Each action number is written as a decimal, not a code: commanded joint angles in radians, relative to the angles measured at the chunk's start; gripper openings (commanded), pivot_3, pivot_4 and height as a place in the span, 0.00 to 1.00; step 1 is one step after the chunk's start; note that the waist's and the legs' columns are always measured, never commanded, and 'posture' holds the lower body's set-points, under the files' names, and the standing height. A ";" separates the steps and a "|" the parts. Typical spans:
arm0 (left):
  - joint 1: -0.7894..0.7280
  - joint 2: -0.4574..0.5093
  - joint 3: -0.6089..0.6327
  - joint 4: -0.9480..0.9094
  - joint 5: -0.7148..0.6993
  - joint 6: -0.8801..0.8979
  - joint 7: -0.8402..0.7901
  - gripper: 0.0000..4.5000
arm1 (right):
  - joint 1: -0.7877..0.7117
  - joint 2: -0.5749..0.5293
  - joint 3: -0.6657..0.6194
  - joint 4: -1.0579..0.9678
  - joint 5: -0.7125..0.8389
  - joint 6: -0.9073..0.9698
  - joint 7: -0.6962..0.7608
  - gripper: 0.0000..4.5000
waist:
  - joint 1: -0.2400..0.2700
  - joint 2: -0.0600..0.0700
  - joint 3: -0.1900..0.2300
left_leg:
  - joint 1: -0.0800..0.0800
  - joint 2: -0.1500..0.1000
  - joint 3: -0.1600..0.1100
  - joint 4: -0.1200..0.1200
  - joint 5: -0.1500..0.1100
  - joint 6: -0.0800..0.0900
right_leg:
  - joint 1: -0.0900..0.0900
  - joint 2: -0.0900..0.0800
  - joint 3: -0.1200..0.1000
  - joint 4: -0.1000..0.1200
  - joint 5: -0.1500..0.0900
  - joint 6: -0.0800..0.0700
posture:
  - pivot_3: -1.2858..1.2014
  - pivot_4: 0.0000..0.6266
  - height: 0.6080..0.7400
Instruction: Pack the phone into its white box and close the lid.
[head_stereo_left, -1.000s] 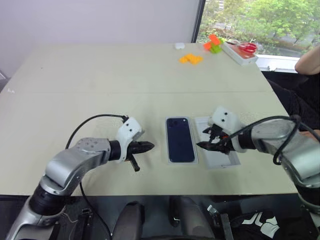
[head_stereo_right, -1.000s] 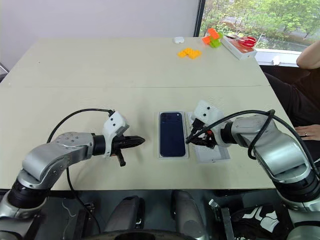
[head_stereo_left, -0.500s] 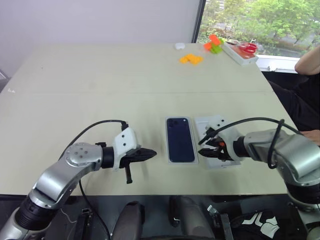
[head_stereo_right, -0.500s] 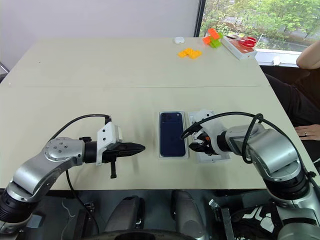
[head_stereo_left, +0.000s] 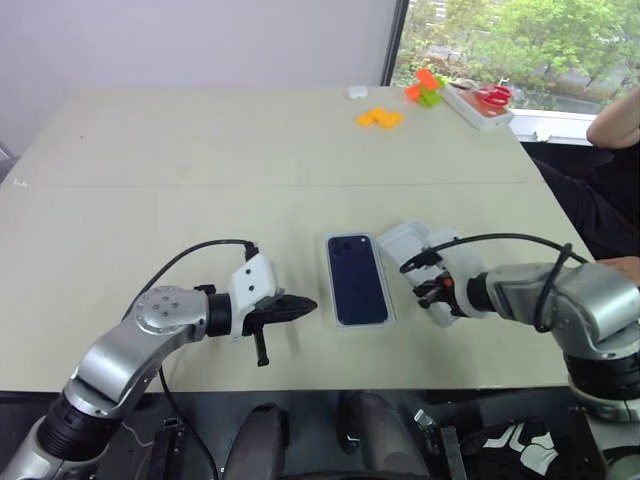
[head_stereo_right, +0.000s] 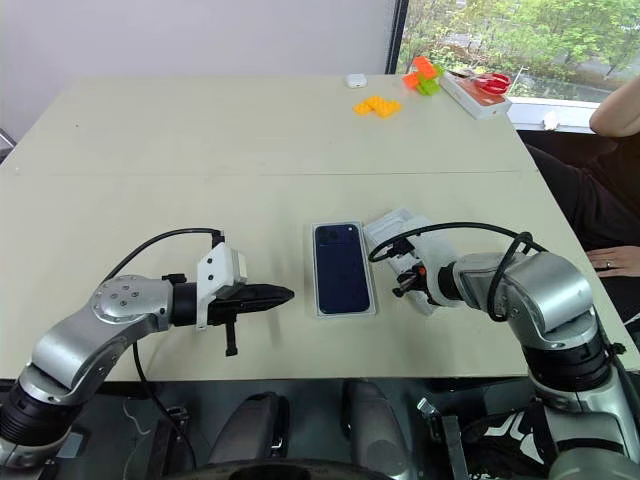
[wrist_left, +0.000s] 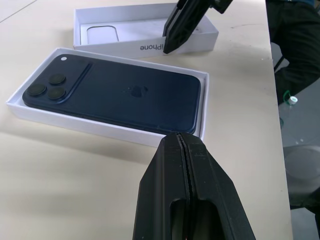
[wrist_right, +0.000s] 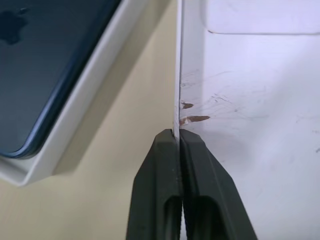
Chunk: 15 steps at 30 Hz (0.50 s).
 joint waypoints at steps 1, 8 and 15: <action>-0.007 -0.008 0.027 -0.012 -0.005 -0.009 0.008 0.00 | -0.052 -0.007 -0.040 0.040 -0.018 0.007 -0.072 0.01 | 0.000 0.000 0.000 | 0.000 0.000 0.000 0.000 0.000 0.000 | 0.000 0.000 0.000 0.000 0.000 0.000 | 0.52 0.24 1.00; 0.010 -0.022 0.112 0.038 -0.014 0.001 0.058 0.00 | -0.168 0.043 -0.157 -0.001 0.027 -0.078 0.021 0.01 | -0.001 0.001 0.000 | -0.001 0.000 0.000 -0.001 -0.001 0.001 | -0.001 0.001 0.000 0.000 0.002 0.003 | 0.52 0.24 1.00; 0.014 -0.015 0.246 0.140 -0.003 -0.006 0.113 0.00 | -0.217 0.443 -0.390 -0.037 0.476 0.007 0.014 0.01 | -0.001 0.001 0.000 | 0.000 0.010 0.000 -0.001 -0.004 0.006 | -0.001 0.009 0.000 -0.001 0.002 0.003 | 0.52 0.24 1.00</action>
